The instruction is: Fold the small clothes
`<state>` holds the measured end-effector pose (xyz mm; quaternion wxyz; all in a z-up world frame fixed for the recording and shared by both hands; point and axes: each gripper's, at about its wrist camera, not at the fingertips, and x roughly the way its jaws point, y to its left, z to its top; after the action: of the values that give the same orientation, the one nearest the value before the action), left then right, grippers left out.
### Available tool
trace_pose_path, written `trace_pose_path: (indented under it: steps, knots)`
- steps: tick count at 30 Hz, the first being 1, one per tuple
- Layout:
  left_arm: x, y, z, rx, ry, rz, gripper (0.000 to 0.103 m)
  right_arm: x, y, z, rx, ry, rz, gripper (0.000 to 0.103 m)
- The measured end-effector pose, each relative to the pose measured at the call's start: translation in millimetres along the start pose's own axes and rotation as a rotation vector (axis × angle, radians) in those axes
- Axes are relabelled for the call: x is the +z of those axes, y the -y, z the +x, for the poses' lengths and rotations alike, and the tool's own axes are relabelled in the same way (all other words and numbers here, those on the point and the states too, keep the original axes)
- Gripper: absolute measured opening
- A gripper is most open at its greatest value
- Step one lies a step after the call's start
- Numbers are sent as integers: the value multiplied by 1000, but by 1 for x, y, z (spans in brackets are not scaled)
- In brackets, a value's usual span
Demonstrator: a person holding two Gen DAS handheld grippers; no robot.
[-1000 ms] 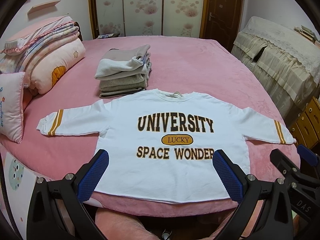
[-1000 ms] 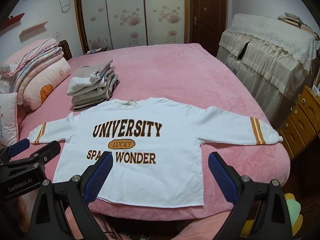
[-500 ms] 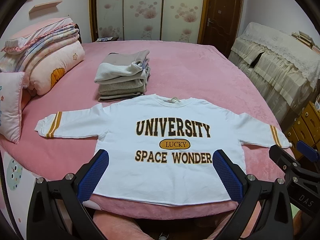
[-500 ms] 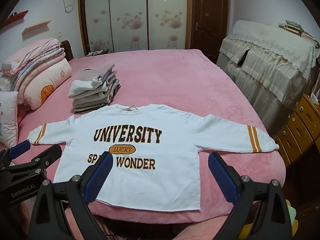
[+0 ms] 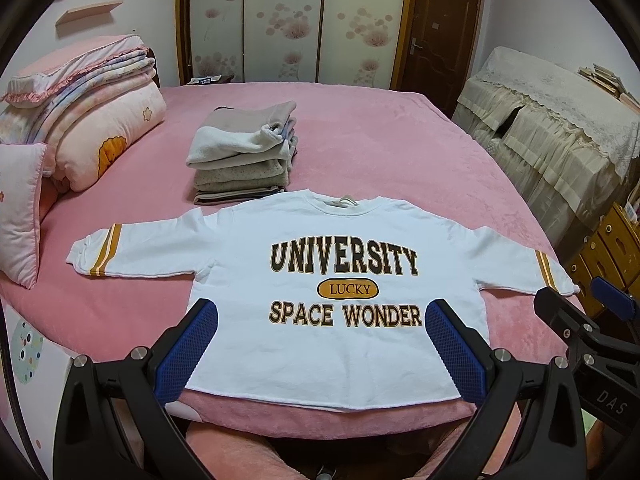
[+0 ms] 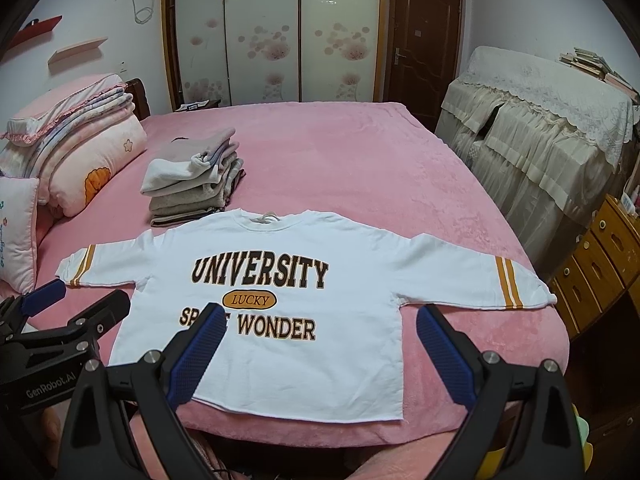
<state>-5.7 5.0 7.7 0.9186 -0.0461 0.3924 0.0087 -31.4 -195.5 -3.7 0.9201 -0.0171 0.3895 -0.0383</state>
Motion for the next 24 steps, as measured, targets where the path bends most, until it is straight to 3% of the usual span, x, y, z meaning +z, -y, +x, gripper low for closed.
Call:
trace_pose_path:
  steps: [24]
  knots:
    - [-4,1,2,0,-12,12,103,-3,-5,-1,7,-11,11,97]
